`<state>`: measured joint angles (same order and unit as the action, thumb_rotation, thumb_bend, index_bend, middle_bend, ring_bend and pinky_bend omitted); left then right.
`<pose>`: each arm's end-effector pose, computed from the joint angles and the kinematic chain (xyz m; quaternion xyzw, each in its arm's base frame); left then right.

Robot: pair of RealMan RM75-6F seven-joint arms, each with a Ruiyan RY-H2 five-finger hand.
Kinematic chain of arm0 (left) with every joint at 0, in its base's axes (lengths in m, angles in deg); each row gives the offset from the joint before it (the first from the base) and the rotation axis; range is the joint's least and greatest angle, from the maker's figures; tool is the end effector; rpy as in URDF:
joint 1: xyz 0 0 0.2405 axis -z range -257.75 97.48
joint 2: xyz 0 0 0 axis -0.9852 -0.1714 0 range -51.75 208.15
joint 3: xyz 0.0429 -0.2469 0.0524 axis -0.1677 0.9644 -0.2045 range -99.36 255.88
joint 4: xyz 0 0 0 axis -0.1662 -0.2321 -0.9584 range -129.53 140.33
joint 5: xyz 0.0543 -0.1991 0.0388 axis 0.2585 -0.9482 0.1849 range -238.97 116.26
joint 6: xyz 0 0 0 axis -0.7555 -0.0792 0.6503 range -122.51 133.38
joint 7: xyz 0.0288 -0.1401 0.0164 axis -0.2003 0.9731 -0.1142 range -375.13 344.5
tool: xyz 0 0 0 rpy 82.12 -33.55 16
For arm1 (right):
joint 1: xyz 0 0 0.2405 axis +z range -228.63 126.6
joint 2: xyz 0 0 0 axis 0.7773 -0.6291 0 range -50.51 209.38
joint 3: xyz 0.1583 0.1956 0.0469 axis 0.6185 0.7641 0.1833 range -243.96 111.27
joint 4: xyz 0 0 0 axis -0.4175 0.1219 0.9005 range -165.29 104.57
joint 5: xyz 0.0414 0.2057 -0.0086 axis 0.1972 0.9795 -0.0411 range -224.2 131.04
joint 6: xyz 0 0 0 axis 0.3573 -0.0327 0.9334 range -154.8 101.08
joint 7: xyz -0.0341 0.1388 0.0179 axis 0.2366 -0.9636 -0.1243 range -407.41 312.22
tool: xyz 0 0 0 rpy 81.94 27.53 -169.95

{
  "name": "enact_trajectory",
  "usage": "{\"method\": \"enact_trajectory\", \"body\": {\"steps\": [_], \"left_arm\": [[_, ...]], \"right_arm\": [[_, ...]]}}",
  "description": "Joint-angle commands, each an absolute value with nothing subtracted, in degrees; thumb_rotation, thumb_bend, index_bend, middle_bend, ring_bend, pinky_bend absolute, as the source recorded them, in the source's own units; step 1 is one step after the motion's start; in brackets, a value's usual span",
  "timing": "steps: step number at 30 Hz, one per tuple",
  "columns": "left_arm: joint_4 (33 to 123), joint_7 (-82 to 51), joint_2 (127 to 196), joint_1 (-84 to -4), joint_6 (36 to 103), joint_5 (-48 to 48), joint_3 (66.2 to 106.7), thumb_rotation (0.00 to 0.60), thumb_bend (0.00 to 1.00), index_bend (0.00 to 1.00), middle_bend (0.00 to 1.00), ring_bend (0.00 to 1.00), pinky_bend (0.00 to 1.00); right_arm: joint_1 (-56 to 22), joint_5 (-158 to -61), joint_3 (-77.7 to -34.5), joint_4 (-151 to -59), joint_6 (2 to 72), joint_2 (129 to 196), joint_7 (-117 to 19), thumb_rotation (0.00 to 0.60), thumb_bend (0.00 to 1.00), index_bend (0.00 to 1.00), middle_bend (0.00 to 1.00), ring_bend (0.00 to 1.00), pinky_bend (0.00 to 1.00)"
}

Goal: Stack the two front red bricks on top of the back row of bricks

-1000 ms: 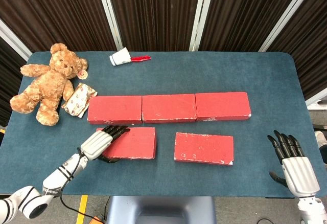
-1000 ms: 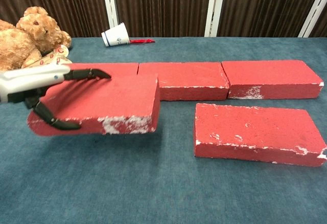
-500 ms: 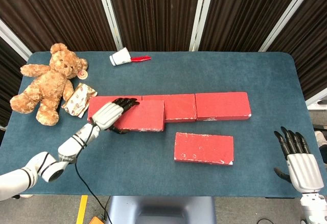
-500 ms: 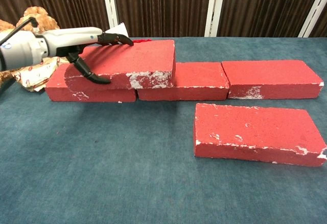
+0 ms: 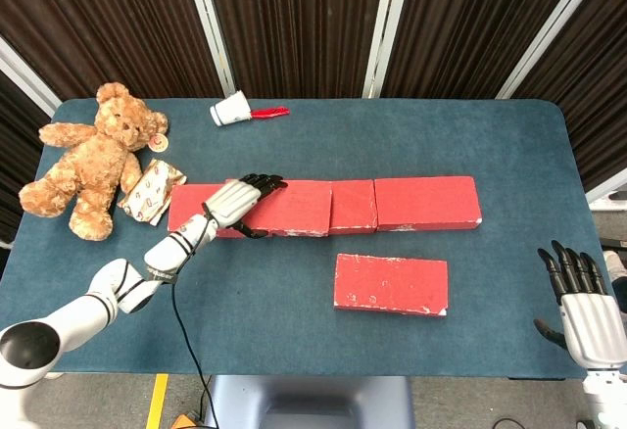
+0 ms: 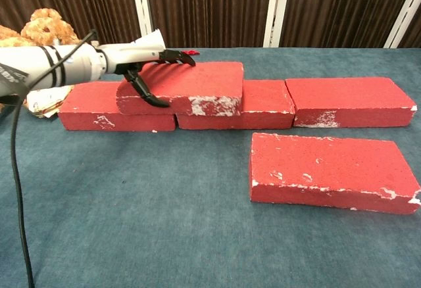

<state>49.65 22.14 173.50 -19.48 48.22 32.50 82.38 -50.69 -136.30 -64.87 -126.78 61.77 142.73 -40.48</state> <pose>-0.1244 0.4526 -0.0201 -0.8004 -0.3585 -0.3829 0.2903 -0.3007 -0.1511 0.1590 0.6043 -0.3657 0.3692 0.6040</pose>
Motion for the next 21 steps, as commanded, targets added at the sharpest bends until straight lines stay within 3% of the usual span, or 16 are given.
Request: {"method": "enact_trajectory", "body": {"steps": [1,4,21], "left_arm": [[46.8,23.5,175.4,-18.0,48.1,33.0,81.3,0.6,0.42,0.11,0.53,0.68,0.87],[45.1,23.8,176.2,-17.6,48.6,32.9,81.0,0.6,0.42,0.11,0.53,0.67,0.82],[44.8,23.7,175.2,-16.8,46.9,29.2,81.1,0.6,0.42,0.1,0.53,0.67,0.82]], "right_arm": [[-50.7,-136.2,-64.8,-126.8,61.8,142.7,-40.6,0.6,0.11,0.0,0.0,0.0,0.0],[-50.8,-136.0,-64.7,-126.9,61.8,142.6,-40.7,0.6,0.11,0.0,0.0,0.0,0.0],[-50.3,-134.7,-64.3,-127.0,60.7,142.6,-40.2,0.6,0.11,0.0,0.0,0.0,0.0]]}}
